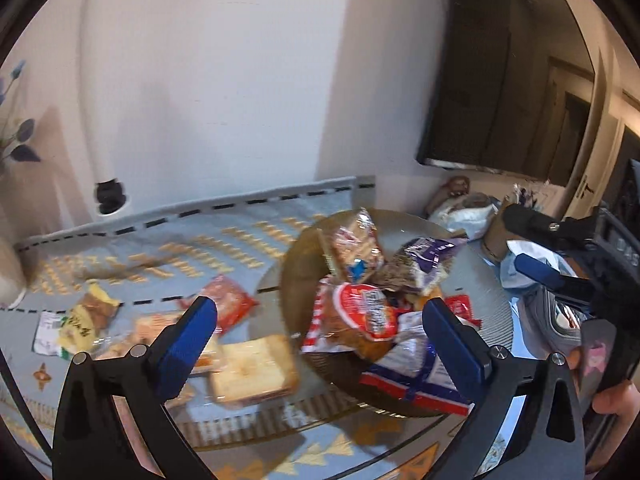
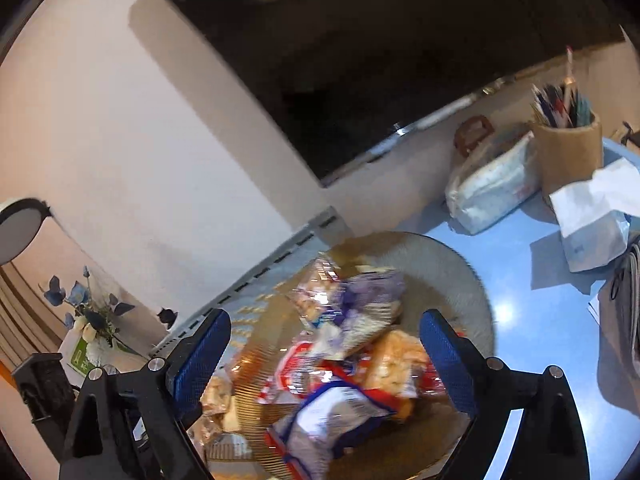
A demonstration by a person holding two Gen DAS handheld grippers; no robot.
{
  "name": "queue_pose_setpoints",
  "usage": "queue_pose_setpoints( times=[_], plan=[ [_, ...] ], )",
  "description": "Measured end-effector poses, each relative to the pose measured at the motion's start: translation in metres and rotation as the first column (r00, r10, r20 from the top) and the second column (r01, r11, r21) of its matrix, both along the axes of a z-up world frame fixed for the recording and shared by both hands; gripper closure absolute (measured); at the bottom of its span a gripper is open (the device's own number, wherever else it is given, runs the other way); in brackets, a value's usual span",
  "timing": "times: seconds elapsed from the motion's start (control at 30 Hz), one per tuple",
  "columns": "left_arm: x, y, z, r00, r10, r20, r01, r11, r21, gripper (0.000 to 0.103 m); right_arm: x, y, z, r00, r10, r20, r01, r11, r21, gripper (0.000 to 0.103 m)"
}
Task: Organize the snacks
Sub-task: 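Move both tools back over the remaining snacks on the tablecloth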
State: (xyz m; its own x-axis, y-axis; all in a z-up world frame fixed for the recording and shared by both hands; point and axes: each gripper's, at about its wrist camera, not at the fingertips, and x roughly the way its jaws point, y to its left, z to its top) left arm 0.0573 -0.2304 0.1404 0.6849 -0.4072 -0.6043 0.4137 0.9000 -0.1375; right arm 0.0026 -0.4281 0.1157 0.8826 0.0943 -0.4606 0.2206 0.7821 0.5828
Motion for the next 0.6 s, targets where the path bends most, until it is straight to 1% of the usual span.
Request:
queue_pose_setpoints(
  times=[0.2,0.33,0.47,0.6],
  plan=[
    [0.010,0.060,0.008,0.996,0.089,0.010,-0.089,0.996,-0.003,0.000,0.010,0.060,0.028,0.997,0.068,0.038,-0.065,0.996,-0.062,0.008],
    [0.021,0.114,0.013,0.987,0.161,0.013,-0.161,0.987,-0.001,0.000,0.023,0.104,0.035,0.990,0.139,0.032,-0.136,0.987,-0.091,0.008],
    [0.035,0.162,0.011,0.979,0.206,0.004,-0.206,0.979,0.002,0.000,0.042,0.153,0.027,0.978,0.208,-0.004,-0.207,0.972,-0.109,0.007],
    [0.048,0.211,0.002,0.959,0.282,-0.020,-0.282,0.959,0.002,0.000,0.062,0.197,0.009,0.960,0.275,-0.062,-0.280,0.952,-0.125,0.007]
  ],
)
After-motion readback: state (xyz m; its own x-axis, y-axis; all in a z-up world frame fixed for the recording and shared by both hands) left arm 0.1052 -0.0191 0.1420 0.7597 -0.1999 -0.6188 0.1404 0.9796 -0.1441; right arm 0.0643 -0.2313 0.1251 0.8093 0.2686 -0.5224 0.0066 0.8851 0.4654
